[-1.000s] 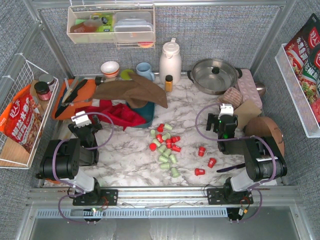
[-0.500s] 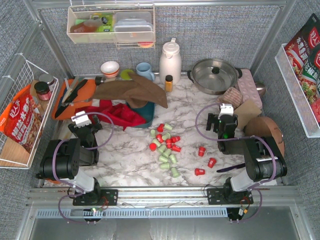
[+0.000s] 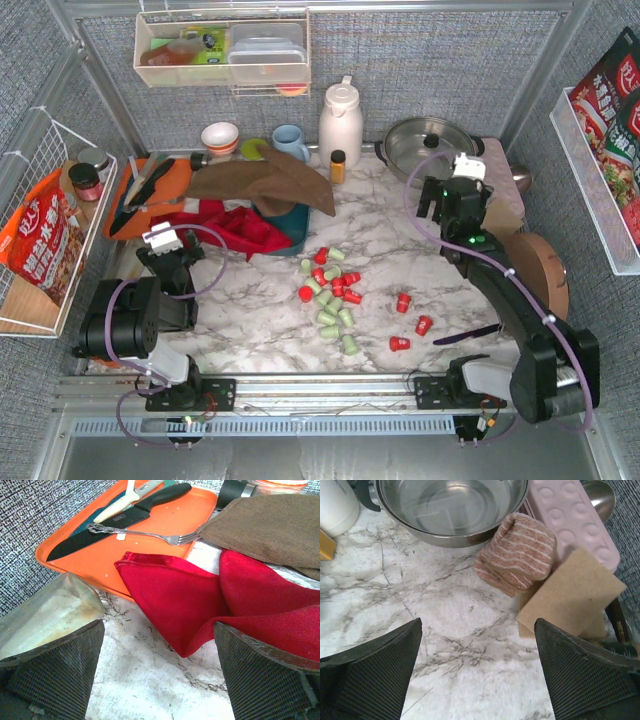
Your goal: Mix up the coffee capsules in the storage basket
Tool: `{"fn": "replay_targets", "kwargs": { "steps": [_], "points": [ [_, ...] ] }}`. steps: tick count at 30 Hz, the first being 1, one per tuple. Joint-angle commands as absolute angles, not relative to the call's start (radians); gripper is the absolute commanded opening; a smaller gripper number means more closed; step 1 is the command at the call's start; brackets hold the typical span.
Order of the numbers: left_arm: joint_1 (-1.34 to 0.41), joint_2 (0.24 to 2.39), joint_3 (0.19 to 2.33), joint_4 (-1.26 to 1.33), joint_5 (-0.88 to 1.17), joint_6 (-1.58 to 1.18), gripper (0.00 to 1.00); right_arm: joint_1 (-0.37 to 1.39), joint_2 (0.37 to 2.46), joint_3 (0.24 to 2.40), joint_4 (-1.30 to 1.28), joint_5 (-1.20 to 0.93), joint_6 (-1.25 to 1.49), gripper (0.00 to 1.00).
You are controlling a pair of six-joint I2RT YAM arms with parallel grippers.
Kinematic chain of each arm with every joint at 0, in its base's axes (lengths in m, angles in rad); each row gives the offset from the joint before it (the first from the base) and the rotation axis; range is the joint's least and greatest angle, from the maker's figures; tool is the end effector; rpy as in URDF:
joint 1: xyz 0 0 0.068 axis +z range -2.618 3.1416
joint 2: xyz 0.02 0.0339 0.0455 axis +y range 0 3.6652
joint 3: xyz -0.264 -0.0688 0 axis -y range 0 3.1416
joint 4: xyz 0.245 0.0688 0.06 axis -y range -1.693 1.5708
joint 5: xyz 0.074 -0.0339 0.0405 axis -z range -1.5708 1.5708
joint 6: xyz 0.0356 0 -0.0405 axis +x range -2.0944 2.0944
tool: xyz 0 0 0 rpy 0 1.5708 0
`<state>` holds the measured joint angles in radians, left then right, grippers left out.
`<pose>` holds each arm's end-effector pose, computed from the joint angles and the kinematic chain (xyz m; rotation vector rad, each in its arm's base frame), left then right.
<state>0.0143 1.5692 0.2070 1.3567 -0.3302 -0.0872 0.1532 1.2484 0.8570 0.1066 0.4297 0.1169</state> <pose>0.2365 0.0149 0.1496 -0.3369 1.5433 0.2030 0.2867 0.0293 0.2960 0.2630 1.8151 -0.2088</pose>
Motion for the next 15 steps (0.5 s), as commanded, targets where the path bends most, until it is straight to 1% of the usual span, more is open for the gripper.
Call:
{"fn": "replay_targets", "kwargs": {
  "steps": [1,3,4,5,8,11,15],
  "points": [
    [0.014,1.571,0.206,1.400,-0.325,-0.087,0.99,0.152,1.165,0.942,-0.215,0.493,0.357,0.99],
    [0.014,1.571,0.206,1.400,-0.326,-0.087,0.99,0.134,1.124,0.940,-0.287,0.547,0.591,0.99],
    [0.014,1.572,0.206,1.401,-0.325,-0.087,0.99,0.113,1.106,0.934,-0.270,0.467,0.597,0.99],
    [0.015,1.571,0.208,1.401,-0.326,-0.087,0.99,0.106,1.091,0.934,-0.255,0.406,0.582,0.99],
    [0.014,1.571,0.206,1.400,-0.325,-0.087,0.99,0.123,1.050,0.928,-0.227,0.320,0.569,0.99],
    [0.014,1.572,0.206,1.401,-0.326,-0.087,0.99,0.173,1.043,0.913,-0.170,0.293,0.512,0.99],
    [0.014,1.571,0.206,1.400,-0.325,-0.087,0.99,0.292,1.080,0.931,-0.138,0.288,0.352,0.99]
  ]
}}
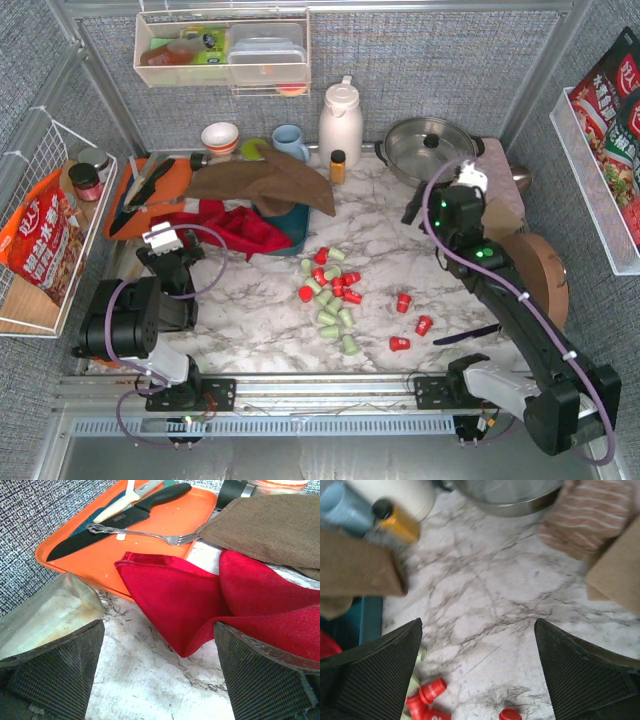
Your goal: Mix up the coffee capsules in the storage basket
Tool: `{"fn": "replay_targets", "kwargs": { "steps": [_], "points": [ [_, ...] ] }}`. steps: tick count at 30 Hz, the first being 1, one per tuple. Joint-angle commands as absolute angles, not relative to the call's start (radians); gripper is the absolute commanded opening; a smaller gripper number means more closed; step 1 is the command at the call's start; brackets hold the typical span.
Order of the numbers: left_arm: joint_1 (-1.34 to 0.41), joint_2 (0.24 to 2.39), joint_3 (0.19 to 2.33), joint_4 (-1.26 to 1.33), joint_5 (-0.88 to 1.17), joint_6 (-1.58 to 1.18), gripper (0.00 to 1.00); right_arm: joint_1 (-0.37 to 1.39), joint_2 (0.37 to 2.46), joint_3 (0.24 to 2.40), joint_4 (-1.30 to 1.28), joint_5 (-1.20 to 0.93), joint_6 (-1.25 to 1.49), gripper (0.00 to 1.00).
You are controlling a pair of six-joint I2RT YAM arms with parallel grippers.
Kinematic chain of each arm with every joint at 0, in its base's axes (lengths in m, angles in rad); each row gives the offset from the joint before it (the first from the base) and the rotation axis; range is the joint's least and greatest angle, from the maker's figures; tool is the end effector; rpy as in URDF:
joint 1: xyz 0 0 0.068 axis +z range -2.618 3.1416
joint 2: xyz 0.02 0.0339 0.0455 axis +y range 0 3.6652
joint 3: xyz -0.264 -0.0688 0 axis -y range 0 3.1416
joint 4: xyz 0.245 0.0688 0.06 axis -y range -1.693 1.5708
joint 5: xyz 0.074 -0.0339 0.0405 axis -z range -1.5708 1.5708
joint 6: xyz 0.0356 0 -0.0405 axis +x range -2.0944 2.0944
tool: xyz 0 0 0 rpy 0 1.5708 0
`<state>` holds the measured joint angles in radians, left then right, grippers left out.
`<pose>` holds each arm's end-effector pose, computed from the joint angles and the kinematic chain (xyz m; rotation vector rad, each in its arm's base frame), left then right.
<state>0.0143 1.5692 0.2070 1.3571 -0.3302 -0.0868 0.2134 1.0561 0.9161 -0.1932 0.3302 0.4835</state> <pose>0.2365 0.0149 0.1497 -0.3367 1.5429 0.2032 0.2397 0.0401 0.3333 0.4730 1.8284 0.1623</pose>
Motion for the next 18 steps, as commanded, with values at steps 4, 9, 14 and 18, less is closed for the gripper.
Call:
{"fn": "replay_targets", "kwargs": {
  "steps": [4,9,14,18],
  "points": [
    [0.015,1.571,0.206,1.401,-0.326,-0.088,0.99,0.393,1.116,0.927,-0.086,0.180,0.231,0.99],
    [0.015,1.571,0.206,1.401,-0.324,-0.087,0.99,0.515,1.180,0.914,-0.018,0.001,0.008,0.97],
    [0.015,1.571,0.209,1.395,-0.324,-0.087,0.99,0.548,1.261,0.929,0.027,-0.105,-0.025,0.94],
    [0.007,1.555,0.192,1.422,-0.358,-0.080,0.99,0.578,1.311,0.957,0.014,-0.095,-0.052,0.93]
  ]
}}
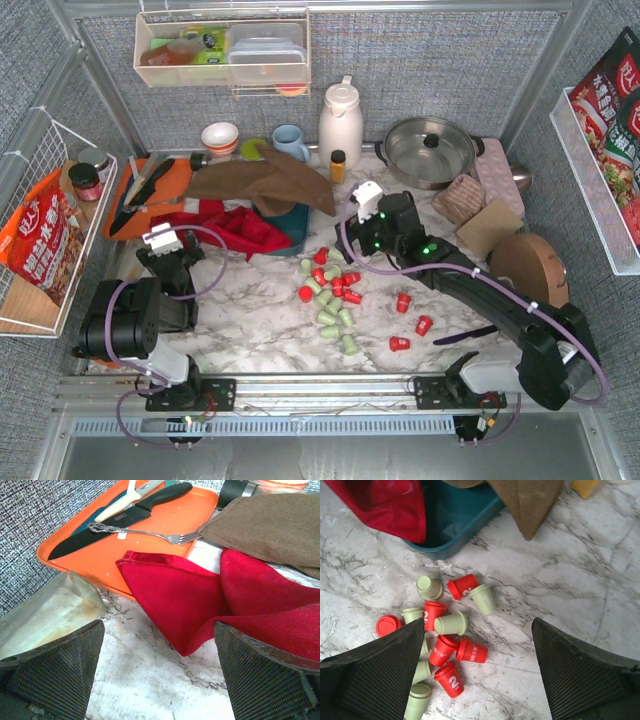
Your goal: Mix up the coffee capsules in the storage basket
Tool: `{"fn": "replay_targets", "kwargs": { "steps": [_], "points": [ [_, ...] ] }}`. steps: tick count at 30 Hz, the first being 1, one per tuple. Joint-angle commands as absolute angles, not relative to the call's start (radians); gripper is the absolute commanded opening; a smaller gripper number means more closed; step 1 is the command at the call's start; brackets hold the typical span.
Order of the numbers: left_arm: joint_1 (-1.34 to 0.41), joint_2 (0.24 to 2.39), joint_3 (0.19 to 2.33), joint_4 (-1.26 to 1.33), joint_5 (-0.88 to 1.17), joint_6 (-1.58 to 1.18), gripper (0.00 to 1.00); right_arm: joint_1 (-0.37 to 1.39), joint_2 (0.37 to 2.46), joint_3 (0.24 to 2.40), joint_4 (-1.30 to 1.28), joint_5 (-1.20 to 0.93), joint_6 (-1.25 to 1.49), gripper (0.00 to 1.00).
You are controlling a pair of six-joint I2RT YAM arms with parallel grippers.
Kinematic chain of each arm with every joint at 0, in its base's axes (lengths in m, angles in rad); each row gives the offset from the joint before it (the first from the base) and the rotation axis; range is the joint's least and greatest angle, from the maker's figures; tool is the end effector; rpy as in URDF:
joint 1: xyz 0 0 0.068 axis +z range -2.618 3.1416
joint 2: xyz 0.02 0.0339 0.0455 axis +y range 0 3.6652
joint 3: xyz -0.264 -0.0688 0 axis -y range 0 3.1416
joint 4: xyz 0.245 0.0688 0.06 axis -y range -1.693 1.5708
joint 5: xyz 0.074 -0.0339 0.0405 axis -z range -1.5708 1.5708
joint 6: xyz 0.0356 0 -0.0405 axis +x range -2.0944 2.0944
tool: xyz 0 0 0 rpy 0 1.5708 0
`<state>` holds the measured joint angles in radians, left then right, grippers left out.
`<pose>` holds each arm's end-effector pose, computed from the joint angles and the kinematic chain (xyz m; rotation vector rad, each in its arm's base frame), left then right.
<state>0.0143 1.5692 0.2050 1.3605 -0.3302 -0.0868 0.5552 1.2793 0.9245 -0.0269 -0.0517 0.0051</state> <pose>0.2360 0.0149 0.1496 -0.3367 1.5416 0.2030 0.2509 0.1578 0.2967 -0.5697 1.8915 0.4183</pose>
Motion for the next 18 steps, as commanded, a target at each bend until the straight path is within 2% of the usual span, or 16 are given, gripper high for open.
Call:
{"fn": "replay_targets", "kwargs": {
  "steps": [1,5,7,9,10,16,18],
  "points": [
    [0.004,1.531,0.190,1.403,-0.374,-0.083,0.99,0.582,1.321,0.971,-0.014,-0.088,-0.056,0.93],
    [-0.017,1.324,0.243,1.157,-0.445,-0.086,0.99,0.594,1.343,1.020,-0.091,-0.058,-0.062,0.92],
    [-0.040,1.200,0.325,0.907,-0.517,-0.171,0.99,0.599,1.342,1.029,-0.111,-0.041,-0.068,0.93],
    [-0.041,1.088,0.437,0.617,-0.471,-0.253,0.99,0.602,1.339,1.035,-0.125,-0.018,-0.075,0.93],
    [-0.041,1.051,0.472,0.555,-0.437,-0.281,0.99,0.603,1.336,1.039,-0.135,-0.005,-0.078,0.93],
    [-0.040,0.853,0.405,0.578,-0.282,-0.634,0.99,0.603,1.293,1.038,-0.189,0.087,-0.108,0.94],
    [-0.041,0.845,0.479,0.421,-0.189,-0.626,0.99,0.602,1.275,1.010,-0.179,0.135,-0.114,0.95]
  ]
}}
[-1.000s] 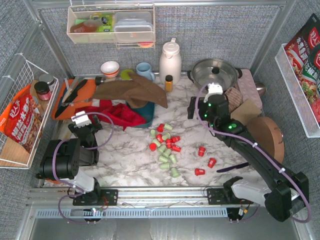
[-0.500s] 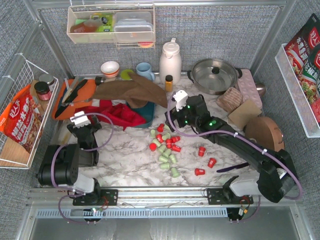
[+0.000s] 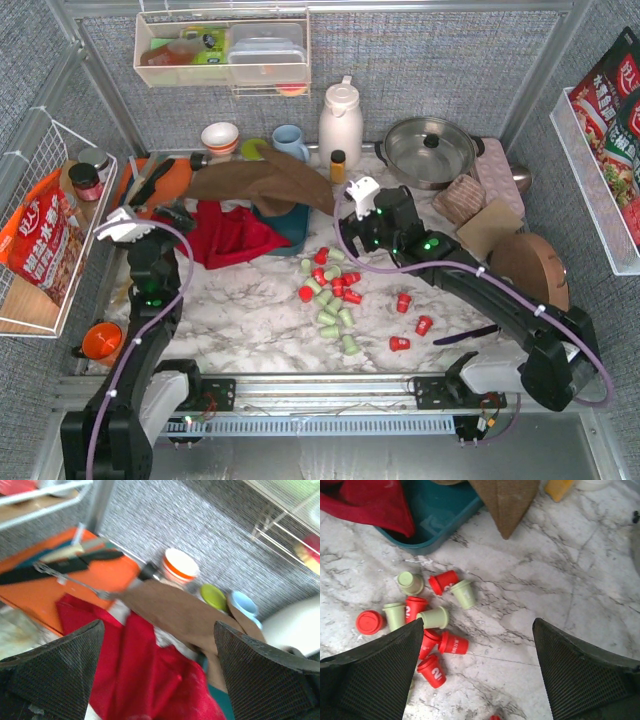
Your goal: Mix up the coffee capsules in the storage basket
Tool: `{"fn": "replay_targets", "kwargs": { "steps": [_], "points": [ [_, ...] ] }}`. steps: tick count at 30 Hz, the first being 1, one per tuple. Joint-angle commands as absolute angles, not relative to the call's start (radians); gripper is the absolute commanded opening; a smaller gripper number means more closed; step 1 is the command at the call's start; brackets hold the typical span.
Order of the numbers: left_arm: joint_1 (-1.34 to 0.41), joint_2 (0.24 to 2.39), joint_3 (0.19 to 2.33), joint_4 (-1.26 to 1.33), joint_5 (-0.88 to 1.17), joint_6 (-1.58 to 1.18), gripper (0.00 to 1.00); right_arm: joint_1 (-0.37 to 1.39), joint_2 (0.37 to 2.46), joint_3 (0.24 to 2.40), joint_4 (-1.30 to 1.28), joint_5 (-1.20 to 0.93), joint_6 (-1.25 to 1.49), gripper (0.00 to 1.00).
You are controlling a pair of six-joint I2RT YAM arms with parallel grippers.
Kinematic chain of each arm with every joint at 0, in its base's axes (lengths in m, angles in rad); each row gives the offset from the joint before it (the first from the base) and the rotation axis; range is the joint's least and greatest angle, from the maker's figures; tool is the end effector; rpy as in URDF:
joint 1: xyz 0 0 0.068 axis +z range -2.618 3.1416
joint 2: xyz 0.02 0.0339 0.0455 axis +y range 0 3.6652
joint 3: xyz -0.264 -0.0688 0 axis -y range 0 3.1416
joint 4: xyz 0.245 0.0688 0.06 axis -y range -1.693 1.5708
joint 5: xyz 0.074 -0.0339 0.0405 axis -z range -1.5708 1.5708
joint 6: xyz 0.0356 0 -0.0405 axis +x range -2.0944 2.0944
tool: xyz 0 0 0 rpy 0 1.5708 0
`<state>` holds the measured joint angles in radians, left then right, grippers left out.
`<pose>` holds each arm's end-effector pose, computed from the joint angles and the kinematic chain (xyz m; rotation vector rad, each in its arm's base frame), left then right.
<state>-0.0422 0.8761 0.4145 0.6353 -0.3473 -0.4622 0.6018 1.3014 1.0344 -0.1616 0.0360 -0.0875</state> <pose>0.2033 0.0035 0.2795 -0.5696 1.2896 -0.1756 0.2493 0.1697 0.3157 -0.6576 1.9007 0.2936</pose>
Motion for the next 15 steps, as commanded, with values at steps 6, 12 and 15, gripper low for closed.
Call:
{"fn": "replay_targets", "kwargs": {
  "steps": [6,12,15],
  "points": [
    [-0.085,0.905,0.655,-0.046,-0.057,-0.582,0.99,0.588,1.286,0.952,-0.073,0.153,-0.097,0.96],
    [-0.244,0.950,0.679,-0.238,-0.201,-0.558,0.98,0.584,1.312,0.966,-0.063,0.154,0.029,0.96],
    [-0.316,1.010,0.710,-0.287,-0.218,-0.552,0.92,0.584,1.297,0.945,-0.067,0.184,0.068,0.96]
  ]
}}
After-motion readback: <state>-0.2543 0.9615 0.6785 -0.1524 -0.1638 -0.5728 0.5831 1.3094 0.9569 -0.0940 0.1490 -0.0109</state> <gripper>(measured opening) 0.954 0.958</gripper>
